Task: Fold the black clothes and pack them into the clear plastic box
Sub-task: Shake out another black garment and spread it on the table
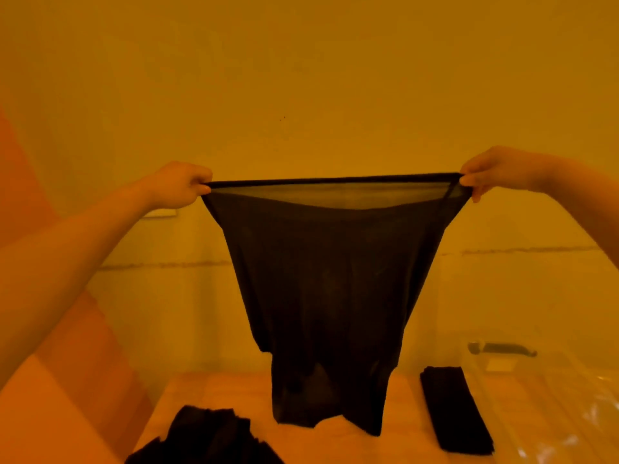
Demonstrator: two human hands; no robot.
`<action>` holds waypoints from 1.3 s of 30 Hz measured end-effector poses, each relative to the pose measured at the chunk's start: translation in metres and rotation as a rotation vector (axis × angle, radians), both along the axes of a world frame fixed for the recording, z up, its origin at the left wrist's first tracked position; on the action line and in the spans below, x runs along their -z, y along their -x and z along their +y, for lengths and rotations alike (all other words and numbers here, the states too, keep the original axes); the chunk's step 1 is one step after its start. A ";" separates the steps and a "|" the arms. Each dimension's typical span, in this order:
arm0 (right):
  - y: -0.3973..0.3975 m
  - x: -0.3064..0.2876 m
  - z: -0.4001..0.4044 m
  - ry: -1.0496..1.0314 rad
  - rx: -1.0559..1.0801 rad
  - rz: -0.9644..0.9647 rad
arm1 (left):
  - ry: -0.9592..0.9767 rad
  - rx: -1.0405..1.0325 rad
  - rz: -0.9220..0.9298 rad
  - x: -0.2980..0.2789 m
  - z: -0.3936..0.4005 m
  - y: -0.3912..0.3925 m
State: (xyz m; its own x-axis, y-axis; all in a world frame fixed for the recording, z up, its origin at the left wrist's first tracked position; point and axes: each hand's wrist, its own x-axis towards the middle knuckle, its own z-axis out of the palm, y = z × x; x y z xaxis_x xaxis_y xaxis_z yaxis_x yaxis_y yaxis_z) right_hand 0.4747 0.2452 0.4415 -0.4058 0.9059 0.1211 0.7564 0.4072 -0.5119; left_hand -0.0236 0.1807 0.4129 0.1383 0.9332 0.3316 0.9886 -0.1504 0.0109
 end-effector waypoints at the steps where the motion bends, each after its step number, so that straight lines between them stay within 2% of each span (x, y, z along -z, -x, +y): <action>1: -0.003 0.002 0.000 0.028 -0.004 0.108 | 0.035 0.002 0.001 -0.002 -0.001 0.001; 4: -0.005 0.006 0.000 0.118 -0.026 0.289 | 0.056 0.017 -0.050 -0.003 0.001 0.001; 10: -0.004 0.009 0.007 0.170 -0.114 0.325 | 0.187 0.131 -0.221 -0.006 0.001 -0.014; 12: -0.006 0.009 0.007 0.162 -0.105 0.323 | 0.238 0.141 -0.365 -0.009 -0.002 -0.015; 16: -0.015 0.010 0.010 0.150 -0.061 0.392 | 0.397 0.194 -0.780 -0.005 -0.005 -0.005; 18: -0.020 0.013 0.009 0.179 -0.070 0.458 | 0.443 0.245 -0.901 -0.003 -0.006 -0.002; 20: -0.022 0.015 0.007 0.240 -0.071 0.481 | 0.460 0.220 -0.773 -0.003 -0.007 -0.001; 22: -0.021 0.018 0.006 0.283 -0.081 0.461 | 0.438 0.097 -0.445 -0.002 -0.002 0.000; 24: -0.020 0.021 0.011 0.297 -0.064 0.394 | 0.405 0.021 -0.186 -0.003 0.004 -0.001; 26: -0.016 0.022 0.016 0.251 -0.023 0.267 | 0.347 -0.024 -0.046 -0.004 0.007 -0.009; 29: -0.008 0.021 0.025 0.219 0.008 0.049 | 0.357 -0.062 0.040 -0.005 0.014 -0.023; 32: -0.001 0.021 0.032 0.200 -0.003 -0.048 | 0.285 -0.087 0.098 -0.006 0.024 -0.031; 36: 0.005 0.025 0.032 0.213 -0.030 0.010 | 0.197 -0.078 -0.048 -0.012 0.026 -0.031; 39: 0.005 0.032 0.033 0.210 -0.047 0.188 | 0.179 -0.065 -0.166 -0.013 0.021 -0.029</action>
